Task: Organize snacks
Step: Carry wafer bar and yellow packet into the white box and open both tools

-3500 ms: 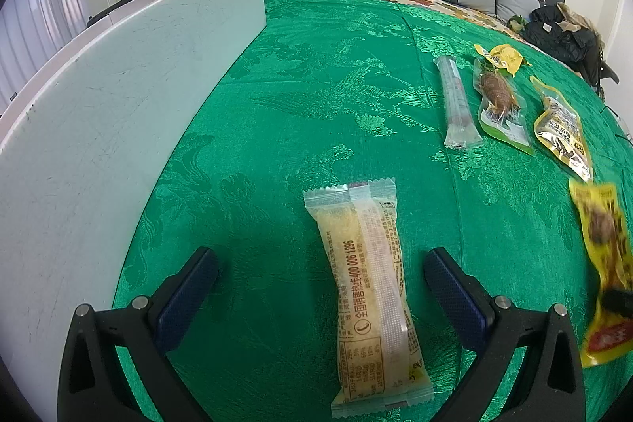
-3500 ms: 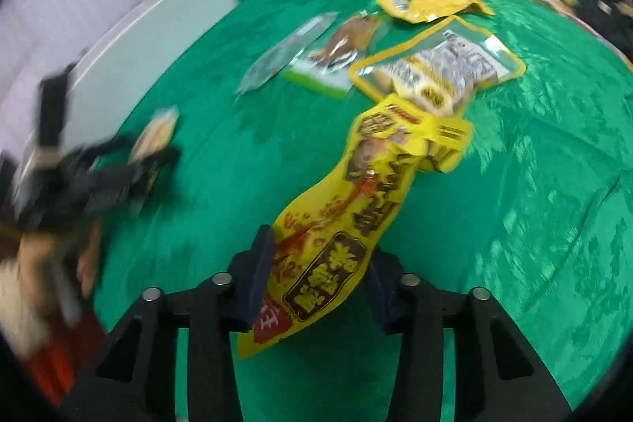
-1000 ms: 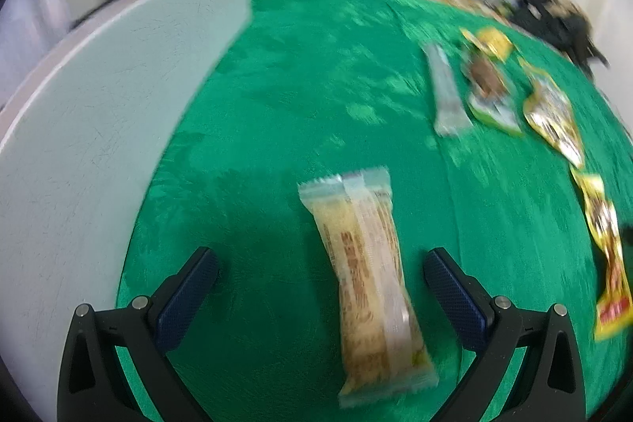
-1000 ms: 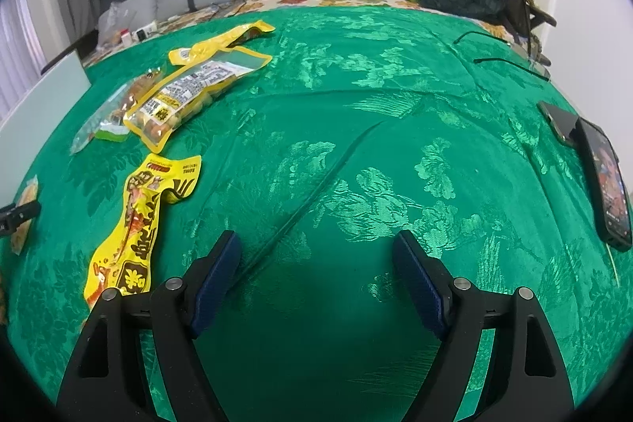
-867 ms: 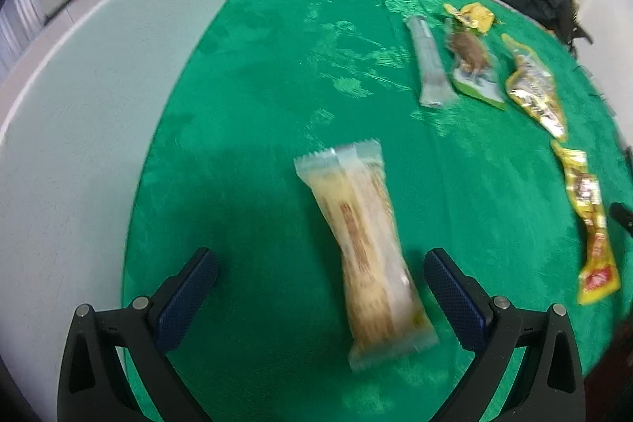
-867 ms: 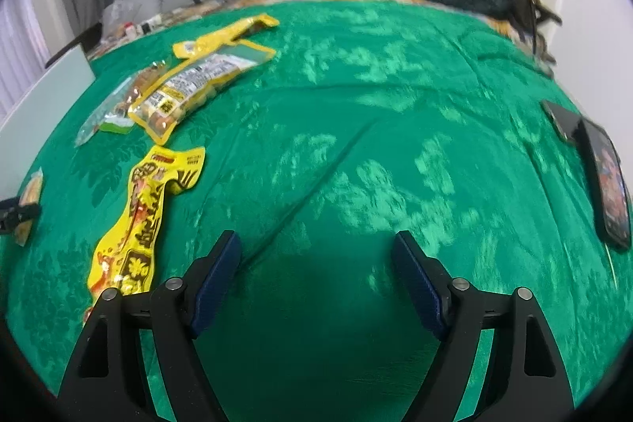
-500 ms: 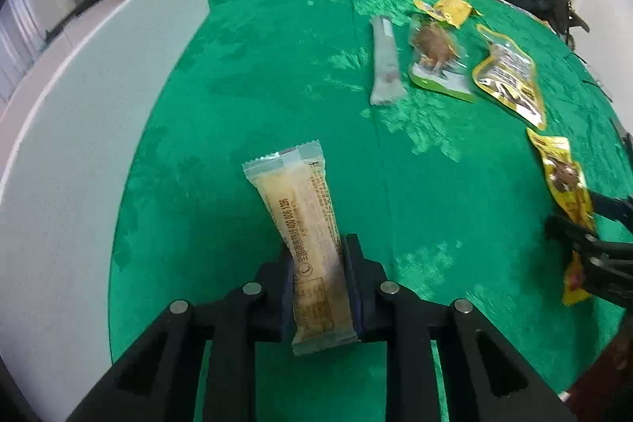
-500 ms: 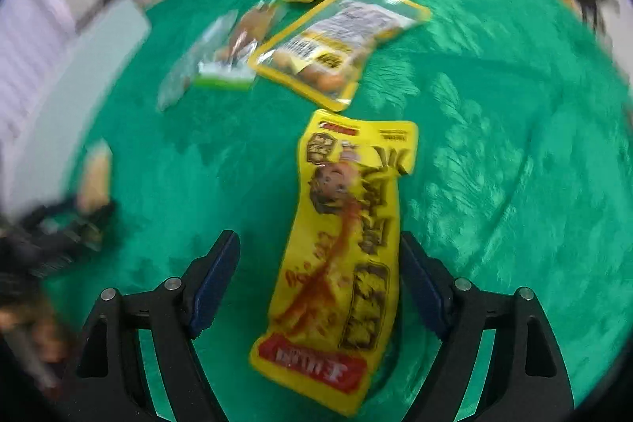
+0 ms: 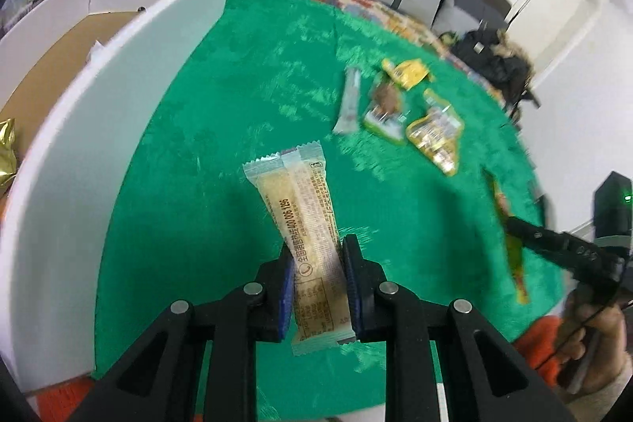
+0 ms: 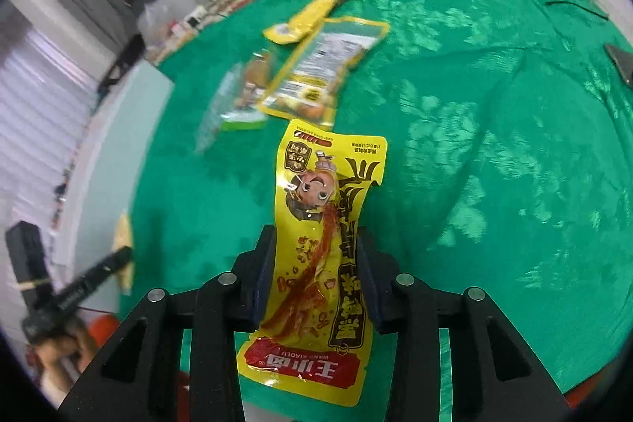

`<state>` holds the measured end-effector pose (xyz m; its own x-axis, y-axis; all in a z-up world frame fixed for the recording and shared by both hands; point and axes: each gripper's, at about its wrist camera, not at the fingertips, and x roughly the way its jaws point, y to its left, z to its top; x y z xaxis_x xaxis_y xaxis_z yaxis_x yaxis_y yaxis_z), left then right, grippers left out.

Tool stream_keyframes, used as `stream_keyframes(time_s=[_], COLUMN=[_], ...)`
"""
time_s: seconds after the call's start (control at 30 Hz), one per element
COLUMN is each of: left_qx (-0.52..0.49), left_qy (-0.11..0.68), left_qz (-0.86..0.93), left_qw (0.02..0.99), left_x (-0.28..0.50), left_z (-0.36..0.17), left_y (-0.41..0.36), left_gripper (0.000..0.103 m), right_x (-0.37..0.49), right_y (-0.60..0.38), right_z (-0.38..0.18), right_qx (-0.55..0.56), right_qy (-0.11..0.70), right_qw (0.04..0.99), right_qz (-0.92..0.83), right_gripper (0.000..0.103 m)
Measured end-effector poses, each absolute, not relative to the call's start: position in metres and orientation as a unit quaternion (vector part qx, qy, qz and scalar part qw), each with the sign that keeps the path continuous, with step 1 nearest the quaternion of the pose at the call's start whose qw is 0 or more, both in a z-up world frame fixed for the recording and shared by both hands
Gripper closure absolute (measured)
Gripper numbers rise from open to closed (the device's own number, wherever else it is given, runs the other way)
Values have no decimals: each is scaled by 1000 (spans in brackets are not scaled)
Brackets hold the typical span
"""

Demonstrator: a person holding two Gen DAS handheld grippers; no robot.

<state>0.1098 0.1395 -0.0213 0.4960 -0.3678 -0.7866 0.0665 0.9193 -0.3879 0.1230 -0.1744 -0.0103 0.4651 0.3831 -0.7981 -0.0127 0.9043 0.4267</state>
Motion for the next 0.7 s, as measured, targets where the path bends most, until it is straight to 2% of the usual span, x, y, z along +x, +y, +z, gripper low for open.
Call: stream_keyframes(time_s=[0.17, 0.3, 0.43, 0.6, 0.63, 0.67, 0.7], left_qx=[-184, -204, -196, -180, -175, -172, -170], left_qy=[443, 410, 401, 412, 419, 428, 432], left_qz=[-128, -89, -9, 87, 109, 126, 139], left_qw=[868, 885, 895, 889, 884, 878, 875], left_x=[99, 92, 90, 85, 85, 84, 82], left_z=[26, 58, 65, 47, 41, 34, 27], left_y=[177, 236, 302, 366, 376, 384, 388], left_gripper=[81, 81, 81, 80, 71, 52, 40], right_x=[132, 138, 141, 144, 145, 147, 150], right_y=[-97, -16, 80, 173, 192, 205, 216], right_z=[31, 75, 118, 129, 125, 118, 112], right_qx=[165, 141, 103, 56, 54, 53, 54], right_qy=[483, 451, 420, 407, 410, 416, 424], right_qw=[837, 835, 826, 818, 814, 811, 808], right_qz=[198, 281, 362, 404, 409, 408, 406], right_gripper=[62, 62, 60, 58, 52, 49, 42])
